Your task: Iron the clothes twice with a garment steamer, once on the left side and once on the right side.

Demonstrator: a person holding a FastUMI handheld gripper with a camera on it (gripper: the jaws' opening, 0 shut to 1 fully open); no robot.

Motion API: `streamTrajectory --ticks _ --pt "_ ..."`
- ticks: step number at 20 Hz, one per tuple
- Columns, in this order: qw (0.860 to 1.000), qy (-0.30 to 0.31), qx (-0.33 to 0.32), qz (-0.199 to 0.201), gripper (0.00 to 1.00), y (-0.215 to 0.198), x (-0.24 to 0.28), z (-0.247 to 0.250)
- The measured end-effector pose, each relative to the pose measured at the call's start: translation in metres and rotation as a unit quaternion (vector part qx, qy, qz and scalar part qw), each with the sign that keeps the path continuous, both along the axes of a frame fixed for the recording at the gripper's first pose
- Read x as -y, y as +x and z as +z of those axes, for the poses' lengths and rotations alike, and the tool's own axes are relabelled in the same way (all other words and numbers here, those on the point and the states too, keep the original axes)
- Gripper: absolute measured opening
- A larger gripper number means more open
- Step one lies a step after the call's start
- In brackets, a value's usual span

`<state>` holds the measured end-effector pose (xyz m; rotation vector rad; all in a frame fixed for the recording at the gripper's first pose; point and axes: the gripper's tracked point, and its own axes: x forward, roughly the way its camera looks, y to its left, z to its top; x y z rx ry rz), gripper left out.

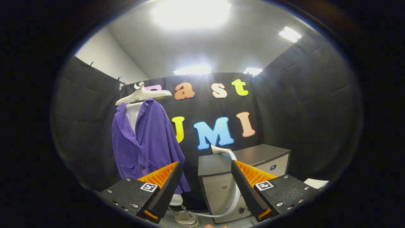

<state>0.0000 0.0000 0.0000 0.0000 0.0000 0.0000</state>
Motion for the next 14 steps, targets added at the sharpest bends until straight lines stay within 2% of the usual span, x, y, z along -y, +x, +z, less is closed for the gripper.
streamTrajectory --ticks 14 --pt "0.999 -0.031 -0.008 -0.006 0.95 -0.027 0.006 -0.004"
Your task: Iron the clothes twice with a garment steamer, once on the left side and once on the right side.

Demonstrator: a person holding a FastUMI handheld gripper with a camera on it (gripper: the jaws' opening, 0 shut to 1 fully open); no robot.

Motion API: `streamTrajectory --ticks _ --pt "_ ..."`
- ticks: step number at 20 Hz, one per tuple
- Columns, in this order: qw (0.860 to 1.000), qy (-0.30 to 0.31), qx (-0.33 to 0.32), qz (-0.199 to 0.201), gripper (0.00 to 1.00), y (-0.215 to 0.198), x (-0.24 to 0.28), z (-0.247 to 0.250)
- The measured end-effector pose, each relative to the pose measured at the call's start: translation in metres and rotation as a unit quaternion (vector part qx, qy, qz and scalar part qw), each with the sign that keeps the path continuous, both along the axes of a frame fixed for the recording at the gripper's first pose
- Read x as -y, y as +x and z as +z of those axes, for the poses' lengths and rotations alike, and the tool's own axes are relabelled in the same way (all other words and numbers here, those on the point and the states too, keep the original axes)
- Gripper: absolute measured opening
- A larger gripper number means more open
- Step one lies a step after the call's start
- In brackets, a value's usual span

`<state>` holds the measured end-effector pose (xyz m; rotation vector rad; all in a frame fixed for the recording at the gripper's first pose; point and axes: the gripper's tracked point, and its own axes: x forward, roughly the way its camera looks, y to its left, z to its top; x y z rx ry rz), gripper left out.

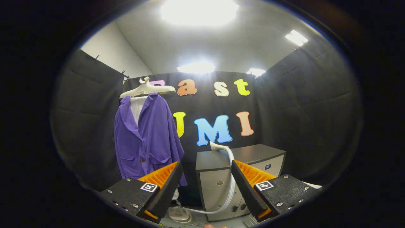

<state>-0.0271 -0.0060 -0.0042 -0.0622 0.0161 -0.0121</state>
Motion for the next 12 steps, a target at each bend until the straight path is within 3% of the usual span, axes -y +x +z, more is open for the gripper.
streamTrajectory --ticks 12 --pt "0.999 -0.038 0.0 -0.012 0.96 0.014 0.02 0.024"
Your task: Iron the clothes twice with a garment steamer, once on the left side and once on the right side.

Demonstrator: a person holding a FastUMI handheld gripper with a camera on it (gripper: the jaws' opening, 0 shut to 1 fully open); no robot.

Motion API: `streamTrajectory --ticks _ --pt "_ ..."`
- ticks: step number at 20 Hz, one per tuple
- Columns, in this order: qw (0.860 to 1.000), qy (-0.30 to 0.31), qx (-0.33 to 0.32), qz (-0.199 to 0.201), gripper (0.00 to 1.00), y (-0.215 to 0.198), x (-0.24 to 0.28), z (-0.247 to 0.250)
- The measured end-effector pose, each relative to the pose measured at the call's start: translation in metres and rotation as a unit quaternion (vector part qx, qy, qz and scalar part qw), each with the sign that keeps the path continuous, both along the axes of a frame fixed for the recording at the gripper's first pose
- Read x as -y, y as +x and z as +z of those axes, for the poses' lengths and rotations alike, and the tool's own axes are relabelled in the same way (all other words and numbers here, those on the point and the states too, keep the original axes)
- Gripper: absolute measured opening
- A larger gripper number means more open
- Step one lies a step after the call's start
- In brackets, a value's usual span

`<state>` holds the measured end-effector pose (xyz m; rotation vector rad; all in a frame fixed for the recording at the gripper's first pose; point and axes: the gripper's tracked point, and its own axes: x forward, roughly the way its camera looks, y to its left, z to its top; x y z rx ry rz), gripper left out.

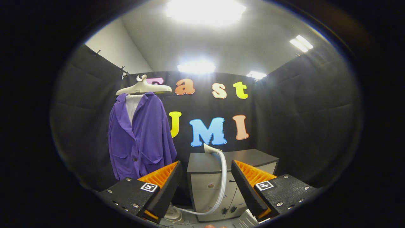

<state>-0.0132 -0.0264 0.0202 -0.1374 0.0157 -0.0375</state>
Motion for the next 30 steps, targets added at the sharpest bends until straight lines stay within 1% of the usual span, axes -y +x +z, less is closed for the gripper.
streamTrajectory --ticks 4,6,8,10,17,23,26,30 --pt "1.0 -0.018 0.0 0.007 0.95 0.019 0.014 0.01" --pt "0.999 -0.036 0.001 0.018 0.96 0.037 0.021 0.011" --pt "0.999 -0.049 -0.001 0.017 0.97 0.061 0.035 0.01" --pt "0.999 -0.046 -0.007 0.015 0.97 0.087 0.051 0.009" --pt "0.998 -0.001 -0.047 0.033 0.97 0.203 0.101 -0.003" --pt "0.993 0.064 -0.088 0.038 0.97 0.297 0.137 -0.021" --pt "0.986 0.103 -0.124 0.05 0.96 0.342 0.143 -0.037" --pt "0.967 0.164 -0.175 0.083 0.95 0.391 0.134 -0.062"
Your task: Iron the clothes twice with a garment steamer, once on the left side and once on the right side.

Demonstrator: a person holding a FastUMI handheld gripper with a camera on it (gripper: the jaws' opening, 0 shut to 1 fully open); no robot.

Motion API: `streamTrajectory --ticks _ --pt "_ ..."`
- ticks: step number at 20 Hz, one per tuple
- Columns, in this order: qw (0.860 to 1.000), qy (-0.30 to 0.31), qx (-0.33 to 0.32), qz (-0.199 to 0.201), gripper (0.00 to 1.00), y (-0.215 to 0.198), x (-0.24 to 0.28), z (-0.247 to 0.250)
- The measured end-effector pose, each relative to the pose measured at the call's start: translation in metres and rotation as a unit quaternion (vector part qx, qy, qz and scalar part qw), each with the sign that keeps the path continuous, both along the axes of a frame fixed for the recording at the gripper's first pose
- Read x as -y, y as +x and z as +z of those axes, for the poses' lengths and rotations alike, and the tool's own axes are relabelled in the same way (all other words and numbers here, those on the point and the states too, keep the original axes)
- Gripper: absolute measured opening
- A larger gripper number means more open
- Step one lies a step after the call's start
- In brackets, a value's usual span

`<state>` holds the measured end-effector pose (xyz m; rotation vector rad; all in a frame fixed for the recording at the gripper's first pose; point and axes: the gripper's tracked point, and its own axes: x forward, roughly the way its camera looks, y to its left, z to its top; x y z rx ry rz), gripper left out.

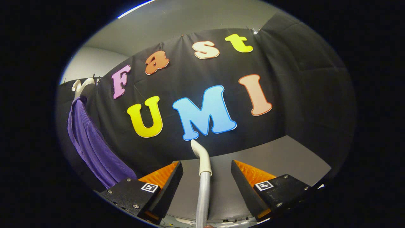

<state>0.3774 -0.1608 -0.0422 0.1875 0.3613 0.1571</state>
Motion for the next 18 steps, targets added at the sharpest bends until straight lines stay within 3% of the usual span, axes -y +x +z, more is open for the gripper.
streamTrajectory --ticks 5,7,10,14,18 --pt "0.992 0.094 -0.085 0.021 0.95 0.047 -0.009 -0.041" --pt "0.976 0.167 -0.136 0.027 0.95 0.056 -0.014 -0.056" --pt "0.946 0.27 -0.178 0.004 0.95 0.079 -0.012 -0.065" --pt "0.943 0.262 -0.205 0.007 0.94 0.089 -0.014 -0.088" --pt "0.93 0.275 -0.241 0.021 0.94 0.094 -0.027 -0.106"
